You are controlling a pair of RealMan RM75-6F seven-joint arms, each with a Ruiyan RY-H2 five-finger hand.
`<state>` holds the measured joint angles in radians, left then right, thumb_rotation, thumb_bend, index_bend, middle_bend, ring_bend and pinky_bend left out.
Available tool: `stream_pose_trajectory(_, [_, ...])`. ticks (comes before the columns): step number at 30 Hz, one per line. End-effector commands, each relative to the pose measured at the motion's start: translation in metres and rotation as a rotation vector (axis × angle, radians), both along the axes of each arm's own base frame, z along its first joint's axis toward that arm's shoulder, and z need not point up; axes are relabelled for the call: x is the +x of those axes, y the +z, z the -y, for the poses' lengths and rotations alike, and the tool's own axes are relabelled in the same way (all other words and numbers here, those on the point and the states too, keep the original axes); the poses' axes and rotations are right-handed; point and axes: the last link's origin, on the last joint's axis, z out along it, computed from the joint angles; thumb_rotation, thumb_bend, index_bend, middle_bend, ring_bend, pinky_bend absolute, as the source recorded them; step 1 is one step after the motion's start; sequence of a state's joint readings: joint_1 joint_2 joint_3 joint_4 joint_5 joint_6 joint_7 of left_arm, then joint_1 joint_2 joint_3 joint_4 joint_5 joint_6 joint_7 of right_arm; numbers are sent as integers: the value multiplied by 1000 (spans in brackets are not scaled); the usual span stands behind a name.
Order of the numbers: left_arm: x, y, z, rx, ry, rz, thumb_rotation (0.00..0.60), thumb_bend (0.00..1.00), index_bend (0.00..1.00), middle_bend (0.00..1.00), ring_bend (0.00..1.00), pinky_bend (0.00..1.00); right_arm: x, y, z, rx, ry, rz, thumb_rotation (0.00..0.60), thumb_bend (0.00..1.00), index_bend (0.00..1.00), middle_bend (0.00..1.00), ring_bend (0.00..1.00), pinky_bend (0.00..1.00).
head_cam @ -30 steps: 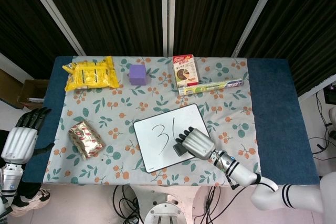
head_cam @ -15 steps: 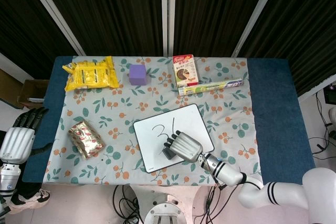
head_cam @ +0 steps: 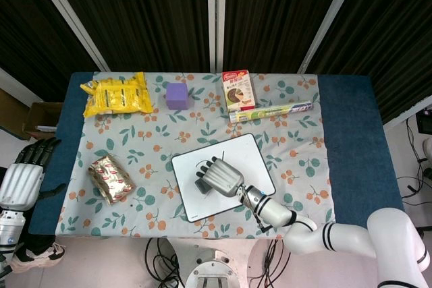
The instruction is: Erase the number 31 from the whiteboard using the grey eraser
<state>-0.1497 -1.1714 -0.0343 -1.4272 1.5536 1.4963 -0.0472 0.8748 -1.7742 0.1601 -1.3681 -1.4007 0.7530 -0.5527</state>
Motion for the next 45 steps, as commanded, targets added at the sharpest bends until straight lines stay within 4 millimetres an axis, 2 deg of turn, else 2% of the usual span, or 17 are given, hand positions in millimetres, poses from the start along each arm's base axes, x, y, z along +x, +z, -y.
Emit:
stream_pose_trajectory(1, [0, 1, 0, 3, 1, 0, 600, 51, 102, 91, 87, 169, 13, -8, 12, 0, -24, 6, 600, 262, 630, 549, 497, 556])
stream_pose_trajectory(10, [-5, 2, 1, 0, 11, 1, 600, 51, 102, 91, 87, 169, 42, -22, 37, -35, -66, 18, 600, 265, 630, 545, 497, 557])
stream_pose_trajectory(15, [-6, 3, 1, 3, 12, 1, 600, 50, 109, 91, 87, 169, 47, -23, 45, -57, -81, 15, 600, 266, 629, 545, 497, 557])
stream_pose_trajectory(19, [-6, 3, 1, 4, 13, 2, 600, 51, 109, 91, 87, 169, 46, -23, 44, -52, -80, 3, 600, 266, 629, 545, 497, 557])
stream_pose_trajectory(26, [-5, 3, 2, 6, 10, 2, 600, 50, 109, 91, 87, 169, 33, -17, 27, 6, -65, -23, 600, 266, 628, 546, 497, 556])
stream_pose_trajectory(39, [1, 2, 3, 0, -9, 7, 600, 51, 109, 91, 87, 169, 2, 18, -28, 114, 11, -37, 600, 266, 628, 551, 497, 556])
stream_pose_trajectory(45, [1, 0, 3, -5, -7, 7, 600, 50, 109, 90, 87, 169, -12, 29, -40, 138, 19, -65, 600, 266, 627, 552, 502, 562])
